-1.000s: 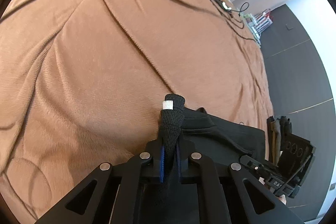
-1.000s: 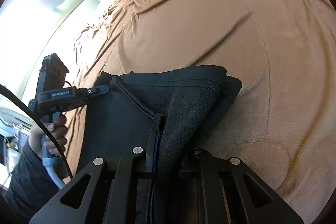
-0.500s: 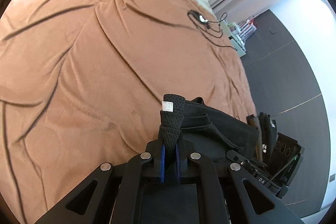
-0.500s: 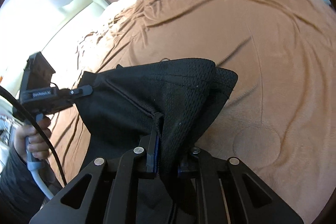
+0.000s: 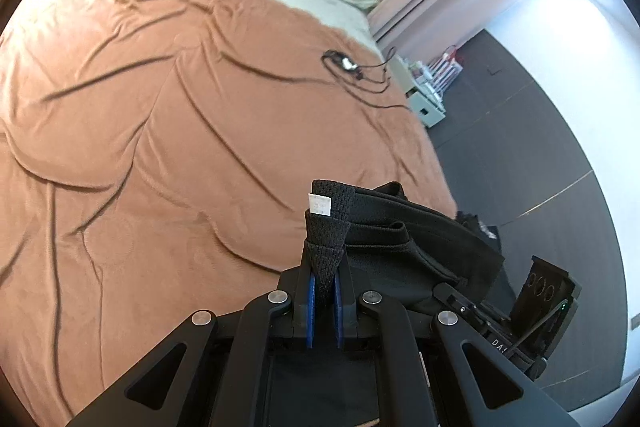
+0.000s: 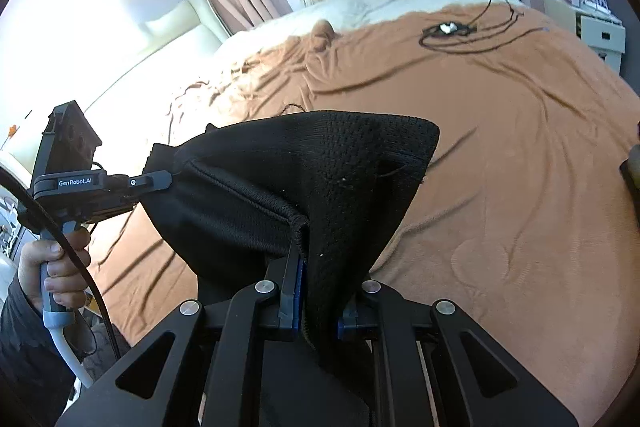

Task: Fold small clothes
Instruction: 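Grip the folded shirt with the left gripper while the right gripper grips it, then lift the folded shirt with both grippers and carry it to the clothes stack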

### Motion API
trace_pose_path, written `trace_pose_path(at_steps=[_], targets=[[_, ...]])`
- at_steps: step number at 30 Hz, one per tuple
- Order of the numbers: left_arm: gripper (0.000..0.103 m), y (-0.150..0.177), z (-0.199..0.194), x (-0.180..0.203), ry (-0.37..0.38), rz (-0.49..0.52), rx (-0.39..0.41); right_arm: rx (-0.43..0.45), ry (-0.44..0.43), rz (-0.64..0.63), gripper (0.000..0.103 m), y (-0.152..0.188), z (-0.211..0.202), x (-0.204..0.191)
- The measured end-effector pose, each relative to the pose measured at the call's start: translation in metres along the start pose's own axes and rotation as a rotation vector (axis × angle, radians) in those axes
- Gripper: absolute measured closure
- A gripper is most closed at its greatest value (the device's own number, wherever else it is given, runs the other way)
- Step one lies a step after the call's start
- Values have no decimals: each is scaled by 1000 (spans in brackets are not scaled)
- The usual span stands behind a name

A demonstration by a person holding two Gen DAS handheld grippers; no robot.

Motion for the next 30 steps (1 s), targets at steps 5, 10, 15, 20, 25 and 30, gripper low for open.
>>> trace_pose_path(at_steps=[5,10,15,20,25,30], targets=[[96,-1,-28,30,24,37,42,45,7,-41,95,3,-37,-11],[96,3,-50,59,54,67,71,97,20,-77,95,8,-76,-22],[96,9,-68,90,89,80,83,143,46,-102,95,11,-111,-28],[96,11,-81,123,120,112,101,195,69,-124,95,10,-141,-31],[96,14,-90,156,162,142,110,245,100,-157,95,6,-171,-32],[96,19,-95,198,212,185,103,296,139,-182,95,4,-201,-28]])
Point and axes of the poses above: each gripper's, at about its wrist camera, not at the fingertips, and z roughly the way its jaws point, x to its right, y to its underside, the point moved 10 cm from there along z, roughly the way its jaws point, and after that the axes turned 4 degrees about x, right-handed, at the moved point
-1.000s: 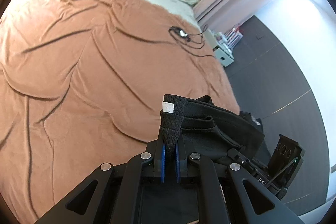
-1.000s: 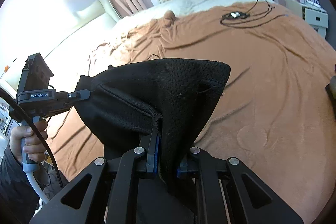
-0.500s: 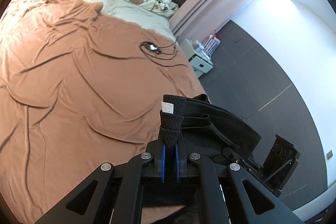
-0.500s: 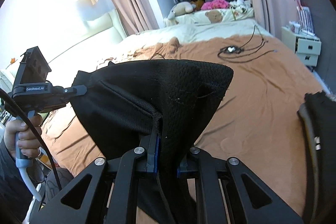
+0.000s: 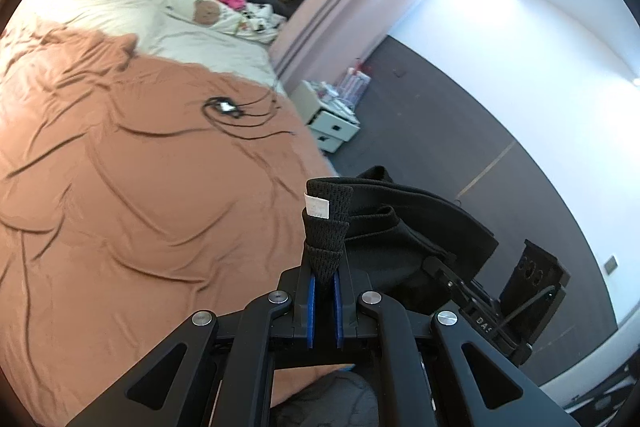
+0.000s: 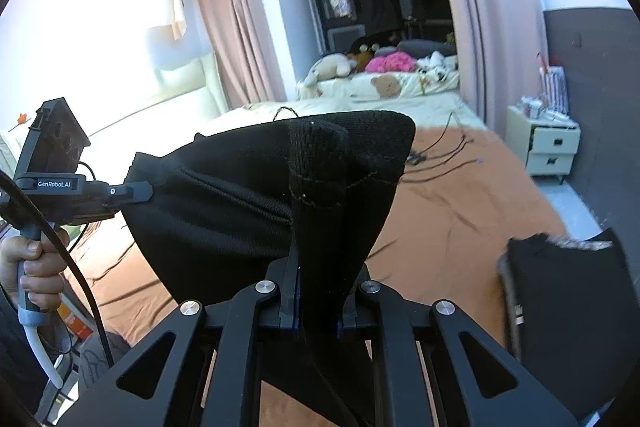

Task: Fold small clothes
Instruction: 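Lift the folded shirt with both grippers and carry it to the clothes stack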

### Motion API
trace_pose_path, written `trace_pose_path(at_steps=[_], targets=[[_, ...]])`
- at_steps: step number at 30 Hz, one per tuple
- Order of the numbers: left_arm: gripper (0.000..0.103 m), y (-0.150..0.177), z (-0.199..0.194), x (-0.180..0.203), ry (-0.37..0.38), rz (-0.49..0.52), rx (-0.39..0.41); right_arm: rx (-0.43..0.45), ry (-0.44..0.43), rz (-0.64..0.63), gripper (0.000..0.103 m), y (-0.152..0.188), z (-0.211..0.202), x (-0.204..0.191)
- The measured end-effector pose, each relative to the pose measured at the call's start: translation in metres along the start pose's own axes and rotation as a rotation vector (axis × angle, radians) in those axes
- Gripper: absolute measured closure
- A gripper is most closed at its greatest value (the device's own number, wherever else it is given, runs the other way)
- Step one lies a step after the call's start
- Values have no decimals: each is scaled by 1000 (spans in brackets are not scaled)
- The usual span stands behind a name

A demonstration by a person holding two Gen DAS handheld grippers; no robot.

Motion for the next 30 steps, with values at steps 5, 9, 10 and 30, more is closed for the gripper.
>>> trace_pose_path(at_steps=[5,9,10,30], targets=[[96,-1,11,45,51,55,-6,37,48,-14,95,5,-28,7],[96,3,24,80,91,100,-26,66,101,-26,95,10,-54,12],[96,4,29,89,103,108,-33,73,118,-31,95,12,-61,12],[97,66,127,268,326,283,-211,157,418,-14,95,36,-155,23]])
Point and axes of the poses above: each gripper's, at about its wrist camera, not at the fingertips, and z roughly the way its jaws point, x to its right, y to its underside, the point moved 10 cm from there along z, roughly the way its jaws point, and after that the axes turned 4 degrees about x, right-handed, at the moved point
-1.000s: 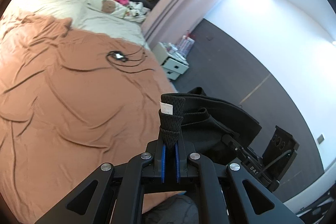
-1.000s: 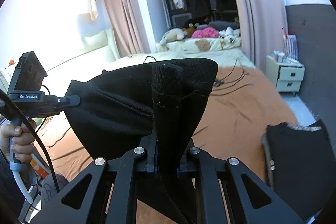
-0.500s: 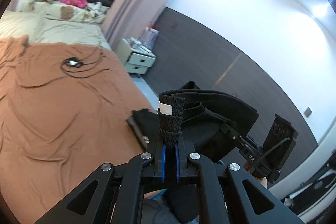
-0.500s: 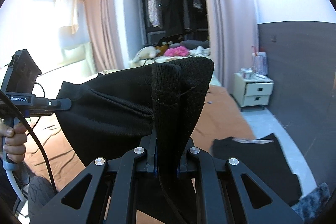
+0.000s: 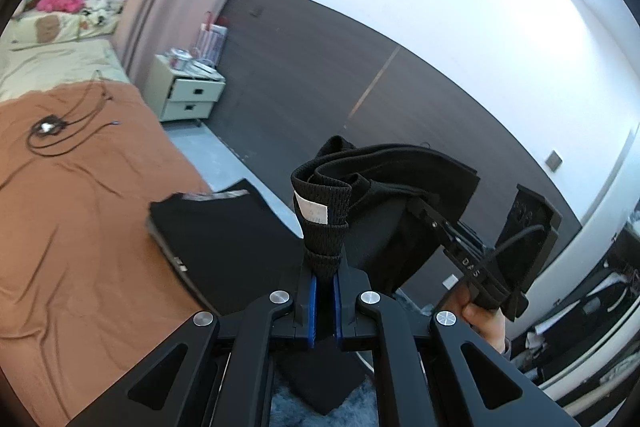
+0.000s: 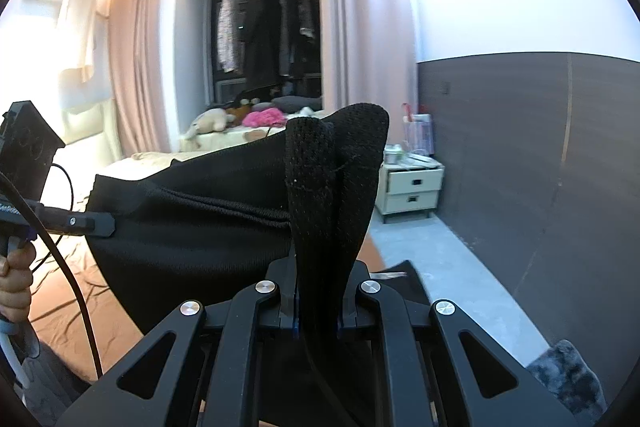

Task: Fold small clothes
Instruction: 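Lift the folded shirt with both grippers and carry it to the clothes stack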

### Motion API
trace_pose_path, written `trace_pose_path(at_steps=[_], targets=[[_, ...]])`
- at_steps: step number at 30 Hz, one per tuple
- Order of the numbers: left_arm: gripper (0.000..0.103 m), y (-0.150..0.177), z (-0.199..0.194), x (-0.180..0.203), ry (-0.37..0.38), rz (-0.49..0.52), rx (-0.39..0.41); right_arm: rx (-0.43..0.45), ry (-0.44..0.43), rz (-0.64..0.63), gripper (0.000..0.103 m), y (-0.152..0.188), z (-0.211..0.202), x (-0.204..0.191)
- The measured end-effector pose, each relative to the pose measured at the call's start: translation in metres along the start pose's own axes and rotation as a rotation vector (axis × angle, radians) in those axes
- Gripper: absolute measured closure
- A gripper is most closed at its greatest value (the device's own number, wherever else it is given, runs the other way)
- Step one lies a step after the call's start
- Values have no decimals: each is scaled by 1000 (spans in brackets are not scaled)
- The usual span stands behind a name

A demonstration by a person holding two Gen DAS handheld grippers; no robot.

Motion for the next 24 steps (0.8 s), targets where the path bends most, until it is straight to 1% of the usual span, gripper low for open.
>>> trace_pose_path(at_steps=[3,8,10,15,19,24], targets=[[97,5,18,12,16,15,-21,2,28,8,95,1,0,-3],[97,11,47,5,26,13,-56,-4,61,36,95,13,4,-9],[97,13,59,-2,19,9,-75,-19,58,54,95,21,14,-18],[97,12,90,-33,4,-32,-108,-64,72,72,95,36,54,-43],[97,10,113,-69,-9,-77,-128,-98,72,80,95,47,89,-69],[98,5,140,-114,-30,-111,-159,-141,57,91,95,55,146,-98]])
Point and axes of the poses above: each gripper's, at about its wrist camera, not at the fingertips, and z roughly the way its jaws point, x to its right, y to its underside, the point moved 10 cm from there along z, roughly the way its jaws point, and after that the axes turned 4 degrees about x, right-handed, at the moved point
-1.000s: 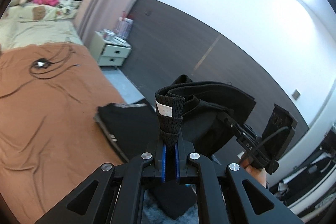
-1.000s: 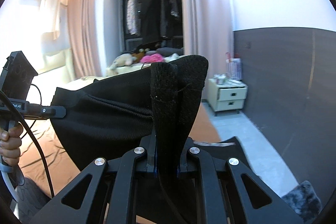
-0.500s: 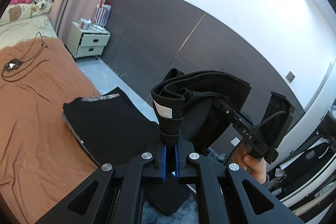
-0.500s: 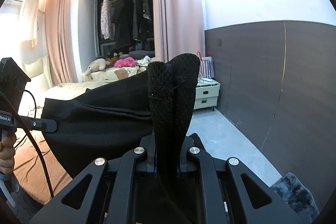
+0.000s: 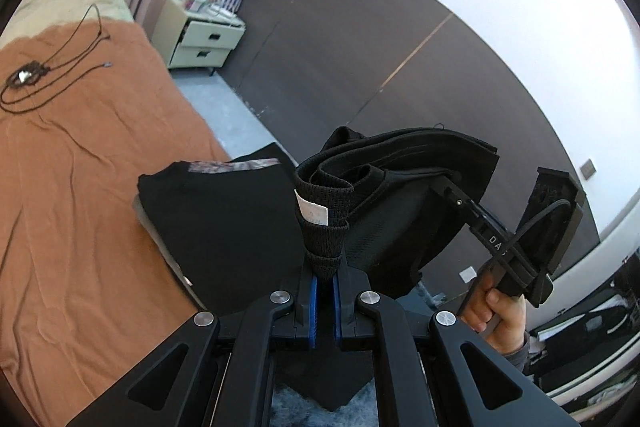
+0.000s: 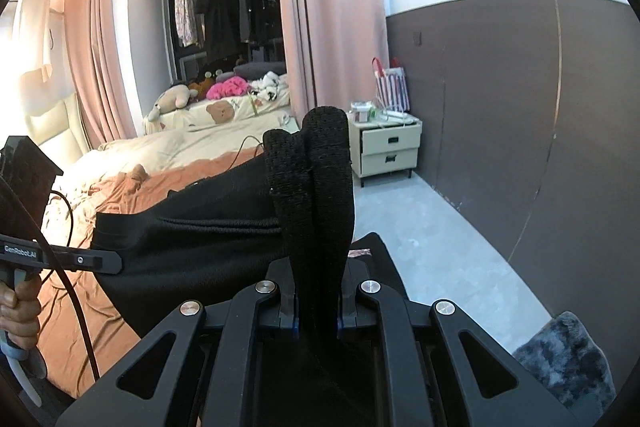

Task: Fold small clothes
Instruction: 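Lift the folded shirt with both grippers and carry it to the clothes stack, then lower the shirt onto the stack and open both grippers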

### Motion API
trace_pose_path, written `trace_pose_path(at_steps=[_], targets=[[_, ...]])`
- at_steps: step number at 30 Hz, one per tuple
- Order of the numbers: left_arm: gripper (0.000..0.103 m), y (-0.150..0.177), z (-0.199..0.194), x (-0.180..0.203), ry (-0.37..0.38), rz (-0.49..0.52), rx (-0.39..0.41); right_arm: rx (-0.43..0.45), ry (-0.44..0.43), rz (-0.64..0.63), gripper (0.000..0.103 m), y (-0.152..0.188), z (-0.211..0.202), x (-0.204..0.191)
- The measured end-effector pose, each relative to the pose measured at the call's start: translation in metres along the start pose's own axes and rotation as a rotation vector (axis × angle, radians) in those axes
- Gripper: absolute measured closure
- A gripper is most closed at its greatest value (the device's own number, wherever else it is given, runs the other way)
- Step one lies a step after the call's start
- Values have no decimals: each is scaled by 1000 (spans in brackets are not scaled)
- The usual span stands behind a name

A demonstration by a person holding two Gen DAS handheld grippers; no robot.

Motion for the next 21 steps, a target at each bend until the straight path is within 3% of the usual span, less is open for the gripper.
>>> trace_pose_path(at_steps=[9,18,21], targets=[[98,-24,53,-74,-10,-68,-42,-91,11,-16,95,12,90,-60],[97,-23,98,-130,-9,-113,-76,-192,31,-36,95,15,169,-96],[97,-18,111,-149,-52,-132,-96,-264,24,-55,95,30,186,-108]])
Point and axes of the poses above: each gripper's, at about its wrist camera, not at the fingertips, and z roughly the way its jaws point, x to its right, y to its underside, the point moved 10 cm from there along z, roughly the way its jaws point, and after that the axes turned 4 degrees about x, right-handed, at the moved point
